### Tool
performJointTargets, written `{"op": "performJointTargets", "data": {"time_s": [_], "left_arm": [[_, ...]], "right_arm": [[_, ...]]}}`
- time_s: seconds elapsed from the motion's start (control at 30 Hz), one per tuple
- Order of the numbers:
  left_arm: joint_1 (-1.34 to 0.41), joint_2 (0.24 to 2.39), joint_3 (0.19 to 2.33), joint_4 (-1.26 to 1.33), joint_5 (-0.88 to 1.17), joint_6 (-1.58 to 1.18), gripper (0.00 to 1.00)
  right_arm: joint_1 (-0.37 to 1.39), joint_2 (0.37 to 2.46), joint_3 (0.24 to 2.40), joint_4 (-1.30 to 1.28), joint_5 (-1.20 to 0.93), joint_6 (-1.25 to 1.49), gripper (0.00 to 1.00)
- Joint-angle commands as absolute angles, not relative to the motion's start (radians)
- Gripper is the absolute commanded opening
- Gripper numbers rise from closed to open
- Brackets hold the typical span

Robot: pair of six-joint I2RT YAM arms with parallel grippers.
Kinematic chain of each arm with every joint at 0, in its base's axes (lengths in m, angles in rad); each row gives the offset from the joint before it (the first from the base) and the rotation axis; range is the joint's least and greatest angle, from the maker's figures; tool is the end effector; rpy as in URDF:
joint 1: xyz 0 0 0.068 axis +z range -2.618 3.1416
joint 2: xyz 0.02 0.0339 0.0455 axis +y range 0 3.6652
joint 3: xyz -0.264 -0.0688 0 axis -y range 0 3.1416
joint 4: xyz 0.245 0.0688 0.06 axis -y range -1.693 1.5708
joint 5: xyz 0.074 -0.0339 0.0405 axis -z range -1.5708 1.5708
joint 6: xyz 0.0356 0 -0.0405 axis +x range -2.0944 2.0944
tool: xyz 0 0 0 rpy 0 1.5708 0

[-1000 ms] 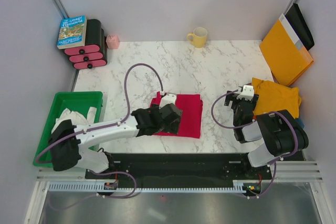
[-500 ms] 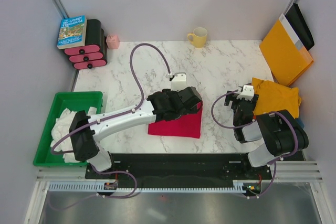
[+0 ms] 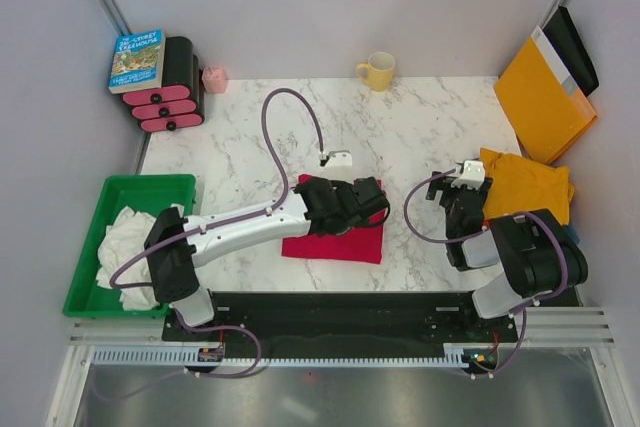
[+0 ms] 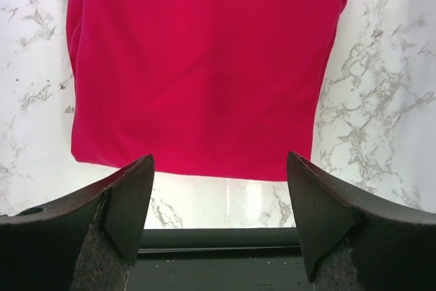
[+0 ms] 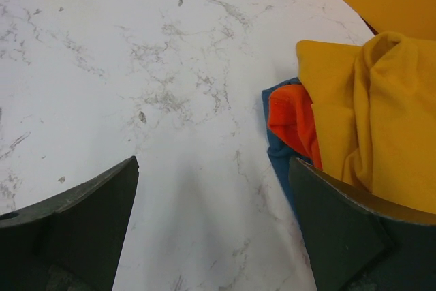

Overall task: Fold and stack the t-shirts
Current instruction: Smooth out wrinkles on the folded tshirt

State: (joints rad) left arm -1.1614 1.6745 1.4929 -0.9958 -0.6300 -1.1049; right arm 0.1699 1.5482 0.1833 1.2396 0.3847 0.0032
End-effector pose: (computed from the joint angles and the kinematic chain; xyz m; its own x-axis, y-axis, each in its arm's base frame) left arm 0.1540 -0.3022 0.2959 -0.7471 -0.0918 -0.6583 -0.0359 0.9945 -0.0980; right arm 0.2280 0.0256 0.1365 -0.1225 -0.0180 -0.9923 0.2106 0.9766 -0.0437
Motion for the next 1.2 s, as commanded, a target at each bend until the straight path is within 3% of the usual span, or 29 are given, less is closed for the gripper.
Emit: {"op": "performJointTargets", "data": {"time_s": [0.0, 0.1, 0.23, 0.3, 0.33, 0.37, 0.6, 0.87, 0.97, 1.03, 1.07, 1.17], "left_arm": [[-1.181, 1.69, 1.537, -1.071, -0.686, -1.175, 0.84], [-1.184, 1.692, 1.539, -1.121, -0.704, -1.193, 0.84], [-1.181, 1.655, 1.502, -1.126, -0.747, -1.207, 0.88], [-1.169, 1.651, 1.496, -1.111, -0.767, -1.178, 0.89], [-1.16, 1.651, 1.493, -1.097, -0.769, -1.16, 0.89], [-1.14, 1.657, 1.49, -1.079, -0.764, -1.12, 0.9], [-0.97, 1.684, 1.361, -0.757, -0.58, -0.917, 0.89], [-0.885, 1.805, 1.338, -0.614, -0.413, -0.808, 0.83], [-0.89, 1.822, 1.333, -0.581, -0.379, -0.792, 0.72], [-0.894, 1.824, 1.325, -0.572, -0.373, -0.795, 0.65], [-0.902, 1.822, 1.321, -0.565, -0.367, -0.792, 0.62], [-0.911, 1.824, 1.299, -0.545, -0.35, -0.793, 0.56]], "right_arm": [[0.137, 1.536, 0.221, 1.241, 0.224, 0.011, 0.98], [0.104, 1.472, 0.28, 1.105, 0.044, -0.036, 0.98], [0.101, 1.427, 0.672, 0.416, -0.063, -0.038, 0.98], [0.097, 1.474, 0.863, 0.121, -0.182, -0.121, 0.98], [0.097, 1.495, 1.034, -0.161, -0.286, -0.206, 0.98], [0.084, 1.508, 1.076, -0.235, -0.331, -0.219, 0.98], [0.101, 1.394, 1.048, -0.343, -0.393, -0.224, 0.98], [0.098, 1.348, 0.953, -0.406, -0.469, -0.107, 0.89], [0.112, 1.301, 0.911, -0.448, -0.497, -0.144, 0.66], [0.124, 1.272, 0.873, -0.445, -0.46, -0.169, 0.33], [0.124, 1.243, 0.861, -0.436, -0.445, -0.166, 0.22], [0.137, 1.22, 0.844, -0.442, -0.431, -0.163, 0.13]]}}
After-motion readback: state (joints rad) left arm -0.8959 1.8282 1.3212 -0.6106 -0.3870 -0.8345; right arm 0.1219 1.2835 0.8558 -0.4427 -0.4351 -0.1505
